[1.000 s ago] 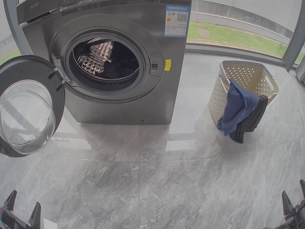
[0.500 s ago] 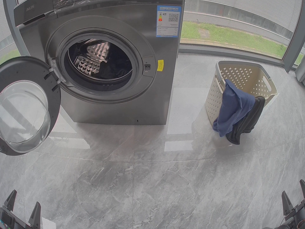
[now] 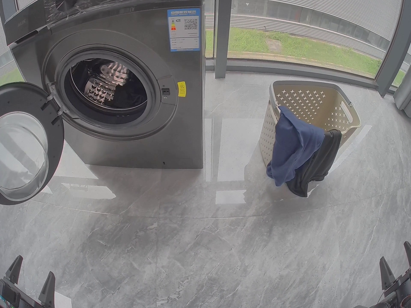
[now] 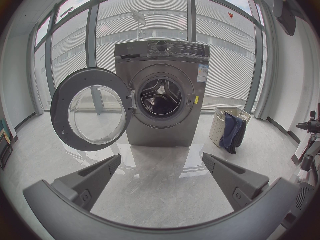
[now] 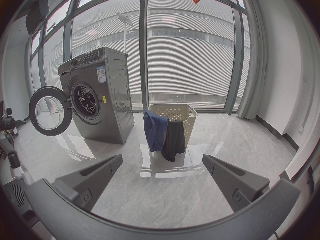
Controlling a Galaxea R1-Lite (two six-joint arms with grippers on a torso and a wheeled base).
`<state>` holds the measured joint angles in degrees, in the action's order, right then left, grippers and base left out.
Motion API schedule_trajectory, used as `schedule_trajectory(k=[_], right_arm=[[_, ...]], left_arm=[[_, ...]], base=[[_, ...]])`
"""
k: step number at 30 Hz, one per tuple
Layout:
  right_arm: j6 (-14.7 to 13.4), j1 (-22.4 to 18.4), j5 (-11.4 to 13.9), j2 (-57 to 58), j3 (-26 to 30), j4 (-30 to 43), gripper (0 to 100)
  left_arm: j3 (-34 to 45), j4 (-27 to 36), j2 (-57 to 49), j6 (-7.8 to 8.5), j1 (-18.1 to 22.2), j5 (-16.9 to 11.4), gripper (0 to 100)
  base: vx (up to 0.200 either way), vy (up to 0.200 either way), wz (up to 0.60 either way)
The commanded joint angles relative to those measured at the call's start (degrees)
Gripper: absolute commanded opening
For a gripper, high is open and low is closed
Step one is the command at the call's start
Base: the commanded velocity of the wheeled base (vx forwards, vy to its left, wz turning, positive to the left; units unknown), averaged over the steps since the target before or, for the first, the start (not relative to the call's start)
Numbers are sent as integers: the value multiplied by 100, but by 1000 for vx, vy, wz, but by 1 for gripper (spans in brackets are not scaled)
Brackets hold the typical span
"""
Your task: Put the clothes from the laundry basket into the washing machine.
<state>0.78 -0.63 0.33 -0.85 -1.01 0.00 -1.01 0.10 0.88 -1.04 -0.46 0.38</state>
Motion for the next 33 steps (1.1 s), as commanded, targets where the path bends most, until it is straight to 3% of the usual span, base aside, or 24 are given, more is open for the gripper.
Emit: schedule_trajectory(k=[1, 10, 22, 33], right_arm=[[1, 2, 2, 85, 101, 0, 100], [10, 2, 2, 85, 101, 0, 100], [1, 2, 2, 85, 101, 0, 100], [1, 2, 2, 85, 101, 0, 100]], left_arm=[[92, -1, -88, -11, 2, 6, 100], [92, -1, -88, -11, 2, 6, 100], [92, -1, -88, -11, 2, -3, 100], [92, -1, -88, 7, 2, -3, 100]], base=[[0, 0, 0], [0, 0, 0], [0, -200, 0], [0, 0, 0]])
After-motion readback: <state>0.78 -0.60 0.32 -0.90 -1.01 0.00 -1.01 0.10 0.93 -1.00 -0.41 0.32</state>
